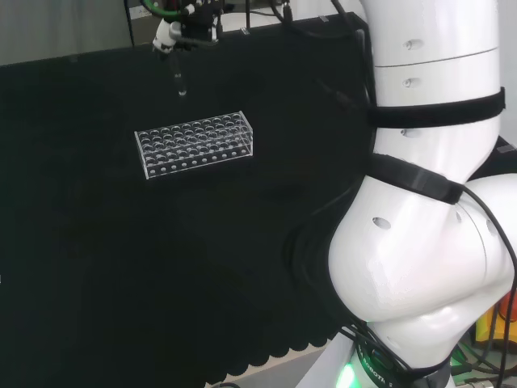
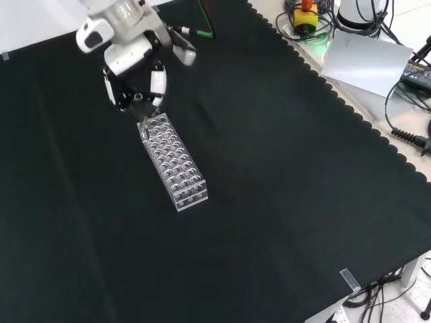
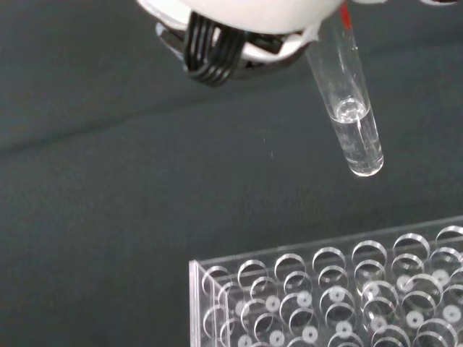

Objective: Shake the test tube.

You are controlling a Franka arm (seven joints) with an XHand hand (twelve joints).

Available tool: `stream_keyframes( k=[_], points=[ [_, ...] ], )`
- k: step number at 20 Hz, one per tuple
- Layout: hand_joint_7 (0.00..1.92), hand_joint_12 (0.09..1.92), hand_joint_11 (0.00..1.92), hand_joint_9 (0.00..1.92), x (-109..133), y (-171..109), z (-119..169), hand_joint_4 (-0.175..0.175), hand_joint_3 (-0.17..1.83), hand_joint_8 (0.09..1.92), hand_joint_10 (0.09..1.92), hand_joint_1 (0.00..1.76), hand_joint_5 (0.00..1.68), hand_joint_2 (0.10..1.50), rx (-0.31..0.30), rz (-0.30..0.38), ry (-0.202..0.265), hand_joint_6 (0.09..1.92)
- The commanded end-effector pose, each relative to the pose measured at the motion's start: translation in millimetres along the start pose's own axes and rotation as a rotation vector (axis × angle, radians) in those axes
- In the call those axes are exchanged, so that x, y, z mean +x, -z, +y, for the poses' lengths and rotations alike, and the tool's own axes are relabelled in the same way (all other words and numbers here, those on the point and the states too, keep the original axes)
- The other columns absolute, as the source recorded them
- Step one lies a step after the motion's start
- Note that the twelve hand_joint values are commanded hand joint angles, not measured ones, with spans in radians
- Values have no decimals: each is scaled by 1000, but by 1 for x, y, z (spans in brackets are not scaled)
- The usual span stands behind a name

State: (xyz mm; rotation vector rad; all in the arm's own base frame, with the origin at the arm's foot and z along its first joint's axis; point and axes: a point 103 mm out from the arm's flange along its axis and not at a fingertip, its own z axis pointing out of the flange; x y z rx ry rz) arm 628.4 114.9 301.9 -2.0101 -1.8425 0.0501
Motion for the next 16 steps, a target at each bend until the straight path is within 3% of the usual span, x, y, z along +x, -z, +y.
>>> stream_keyframes(
  k=[1, 7, 16],
  points=[
    [1653, 1061, 1084, 1532, -21, 42, -20, -175, 586, 625, 611, 1218, 1280, 696, -49, 44, -16, 615],
    [1654, 1062, 1083, 1532, -15, 47, -31, -175, 588, 623, 610, 1218, 1282, 694, -51, 74, -13, 613],
    [1655, 1064, 1082, 1533, 57, 27, -45, -175, 591, 621, 608, 1218, 1283, 692, -6, 102, 104, 612]
  ],
)
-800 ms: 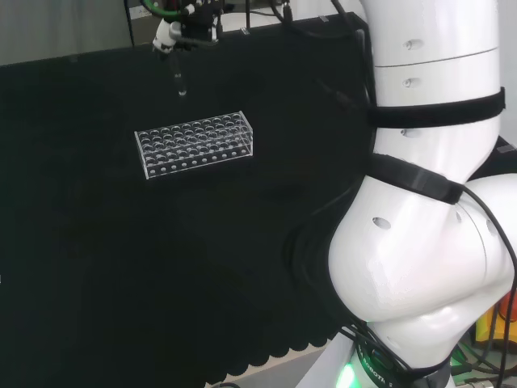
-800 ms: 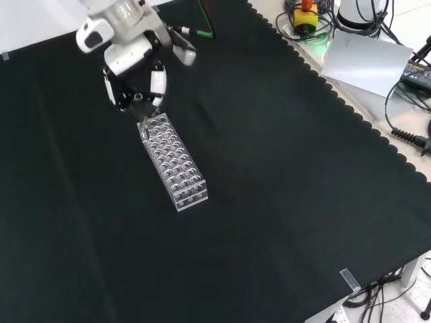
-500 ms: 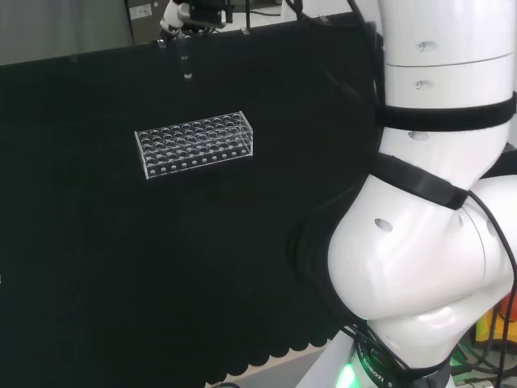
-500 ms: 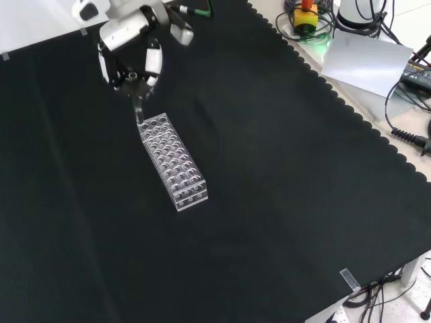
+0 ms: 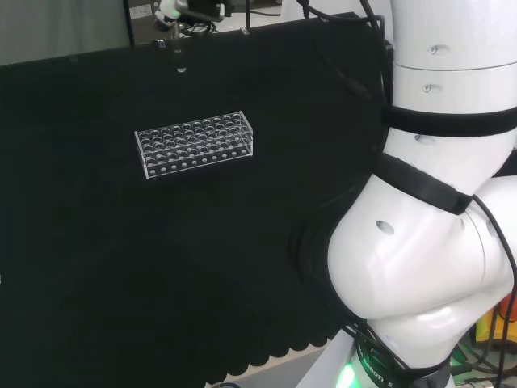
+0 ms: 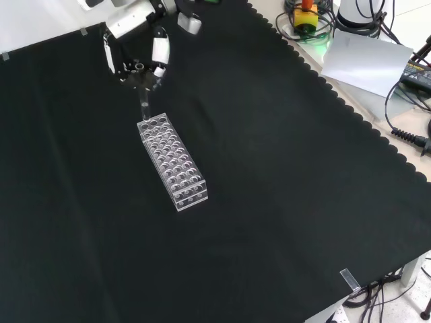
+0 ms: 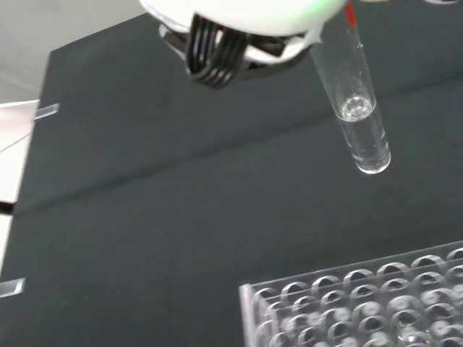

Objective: Shake the test tube.

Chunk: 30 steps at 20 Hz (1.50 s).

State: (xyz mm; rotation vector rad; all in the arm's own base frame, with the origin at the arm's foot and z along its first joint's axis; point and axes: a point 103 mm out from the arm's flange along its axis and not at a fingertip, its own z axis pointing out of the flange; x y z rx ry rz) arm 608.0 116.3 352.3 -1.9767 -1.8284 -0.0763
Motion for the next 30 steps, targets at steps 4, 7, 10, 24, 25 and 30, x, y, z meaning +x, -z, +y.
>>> stream_keyframes(
  k=[4, 7, 10, 24, 25, 30],
  points=[
    [1656, 1065, 1082, 1533, 62, -23, -13, -175, 592, 620, 608, 1218, 1284, 691, 42, 12, 102, 611],
    [1656, 1066, 1081, 1533, 56, -21, -16, -175, 593, 619, 608, 1218, 1284, 691, 39, 6, 93, 611],
    [1656, 1067, 1081, 1534, 31, -13, -18, -175, 594, 618, 607, 1218, 1285, 690, 25, -2, 56, 611],
    [1658, 1070, 1079, 1534, -137, 42, -34, -175, 597, 615, 606, 1219, 1286, 688, -95, -64, -260, 609],
    [1658, 1070, 1079, 1534, -143, 45, -35, -175, 597, 615, 606, 1219, 1286, 688, -100, -72, -273, 609],
    [1658, 1072, 1079, 1534, -153, 49, -36, -175, 598, 614, 606, 1219, 1286, 688, -110, -74, -299, 609]
  ],
)
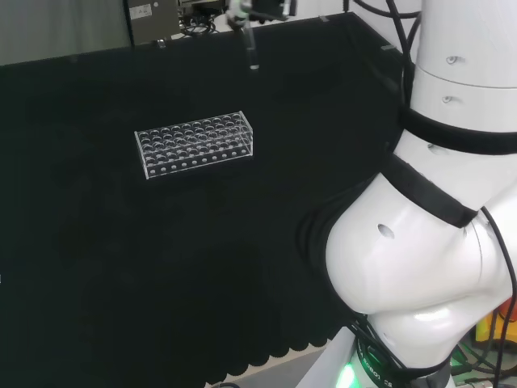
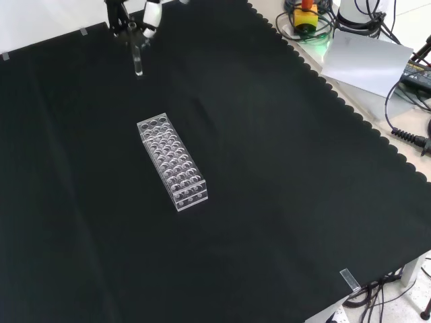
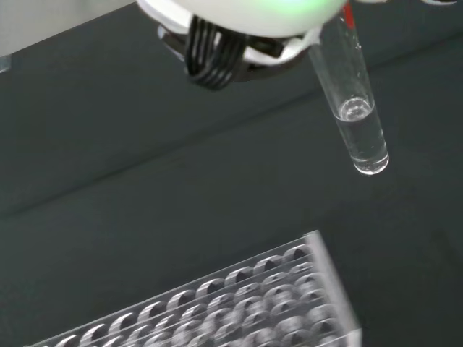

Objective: Shake the test tube.

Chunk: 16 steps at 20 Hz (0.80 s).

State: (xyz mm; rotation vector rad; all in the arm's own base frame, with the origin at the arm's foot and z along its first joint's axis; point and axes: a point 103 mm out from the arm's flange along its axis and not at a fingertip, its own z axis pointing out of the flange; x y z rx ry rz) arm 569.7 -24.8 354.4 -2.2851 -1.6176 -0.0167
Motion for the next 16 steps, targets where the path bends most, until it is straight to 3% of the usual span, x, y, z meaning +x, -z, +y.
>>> stream_keyframes(
  k=[1, 8, 16],
  points=[
    [1658, 1072, 1079, 1534, -15, 5, 2, -175, 598, 614, 606, 1219, 1286, 687, -19, -6, -37, 609],
    [1659, 1073, 1078, 1534, 38, -16, -7, -175, 599, 612, 605, 1219, 1287, 687, 25, 24, 48, 609],
    [1660, 1074, 1077, 1534, 135, -47, -28, -175, 601, 611, 605, 1219, 1287, 686, 100, 55, 223, 608]
  ],
)
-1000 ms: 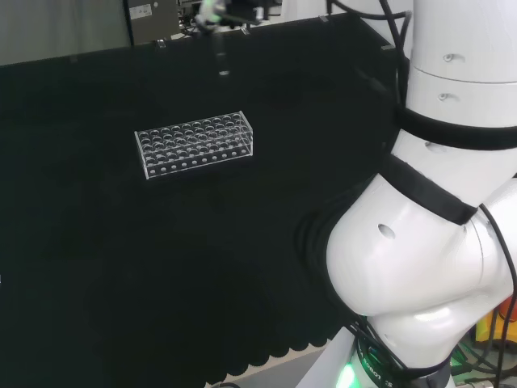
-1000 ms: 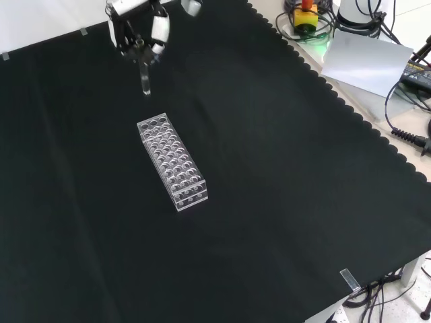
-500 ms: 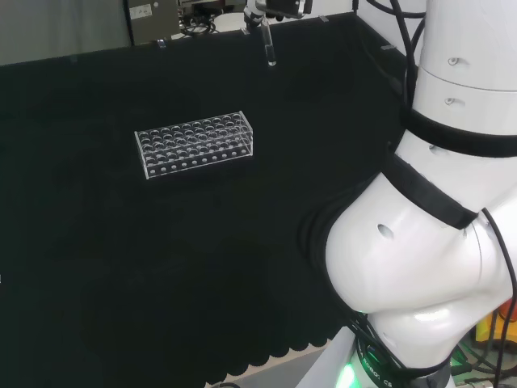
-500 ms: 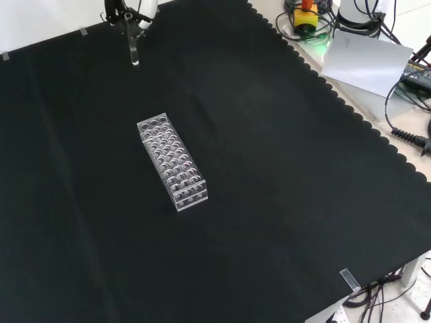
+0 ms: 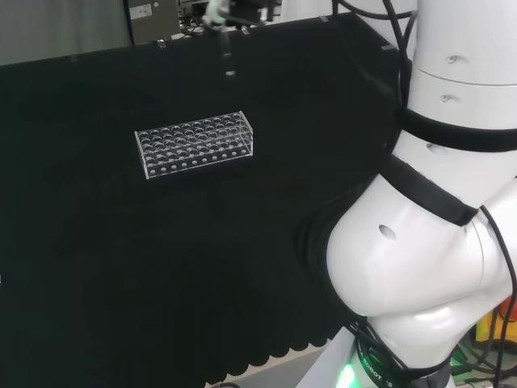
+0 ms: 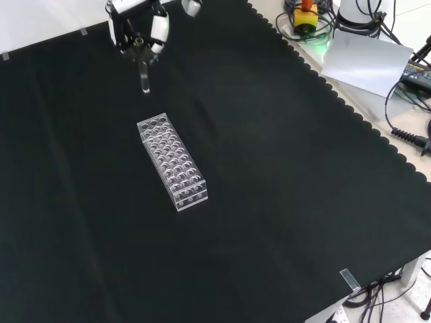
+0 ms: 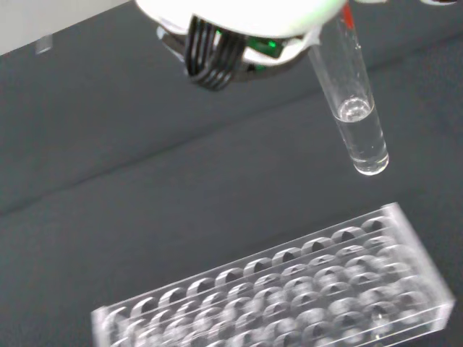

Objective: Shake the test tube.

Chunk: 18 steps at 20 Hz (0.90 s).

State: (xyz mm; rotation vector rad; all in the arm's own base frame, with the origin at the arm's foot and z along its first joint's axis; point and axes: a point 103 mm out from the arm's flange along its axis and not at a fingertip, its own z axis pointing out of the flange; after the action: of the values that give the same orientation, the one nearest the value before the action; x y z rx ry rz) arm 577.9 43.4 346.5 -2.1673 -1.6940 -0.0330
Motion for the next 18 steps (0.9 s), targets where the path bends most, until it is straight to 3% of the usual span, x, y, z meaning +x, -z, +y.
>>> stream_keyframes(
  k=[1, 6, 10, 15, 18],
  points=[
    [1660, 1074, 1077, 1534, 84, -28, -12, -175, 601, 610, 605, 1219, 1287, 686, 67, 35, 153, 608],
    [1660, 1075, 1077, 1533, 129, -41, -24, -175, 601, 609, 604, 1219, 1288, 685, 105, 56, 223, 608],
    [1660, 1076, 1076, 1533, 146, -46, -29, -175, 602, 609, 604, 1219, 1288, 685, 116, 54, 253, 608],
    [1661, 1077, 1076, 1533, 132, -41, -24, -175, 602, 608, 604, 1219, 1288, 685, 103, 44, 223, 608],
    [1661, 1077, 1075, 1533, 104, -35, -18, -175, 602, 607, 604, 1219, 1288, 684, 85, 24, 178, 607]
  ],
)
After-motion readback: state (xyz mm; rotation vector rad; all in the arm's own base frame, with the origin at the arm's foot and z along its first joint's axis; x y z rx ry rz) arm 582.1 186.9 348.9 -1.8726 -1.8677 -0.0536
